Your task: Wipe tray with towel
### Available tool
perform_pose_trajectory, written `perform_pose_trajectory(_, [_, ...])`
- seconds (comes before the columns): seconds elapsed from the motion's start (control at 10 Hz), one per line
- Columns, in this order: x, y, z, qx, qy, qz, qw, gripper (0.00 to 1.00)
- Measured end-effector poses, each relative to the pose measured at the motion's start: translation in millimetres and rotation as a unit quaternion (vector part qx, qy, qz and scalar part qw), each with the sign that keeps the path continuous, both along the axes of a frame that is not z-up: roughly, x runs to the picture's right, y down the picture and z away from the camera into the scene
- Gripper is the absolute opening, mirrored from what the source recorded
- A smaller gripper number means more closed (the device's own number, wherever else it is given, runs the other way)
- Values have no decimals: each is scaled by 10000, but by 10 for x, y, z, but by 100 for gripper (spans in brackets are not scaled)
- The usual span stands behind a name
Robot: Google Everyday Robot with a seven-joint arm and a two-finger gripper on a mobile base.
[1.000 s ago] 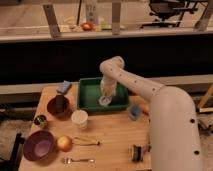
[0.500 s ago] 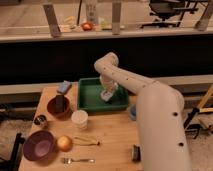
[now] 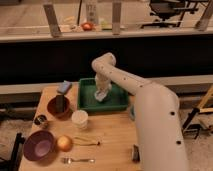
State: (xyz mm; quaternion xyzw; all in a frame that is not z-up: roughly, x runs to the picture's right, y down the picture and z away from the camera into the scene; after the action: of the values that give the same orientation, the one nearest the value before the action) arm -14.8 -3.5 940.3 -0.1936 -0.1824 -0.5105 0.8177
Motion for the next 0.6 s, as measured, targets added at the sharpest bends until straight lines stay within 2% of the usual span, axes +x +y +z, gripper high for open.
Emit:
perform_pose_trajectory(0.1, [-12,160,-84,-169,-211,-57,9996,0])
perform_pose_trajectory(0.3, [11,305,-139,-356,-335,-145,9987,0])
perform_pose_trajectory(0.4, [164,342,-145,-435,-263,-163,9986,0])
perform_pose_trajectory(0.6, [455,326,-127,-458,-104,-69,9989,0])
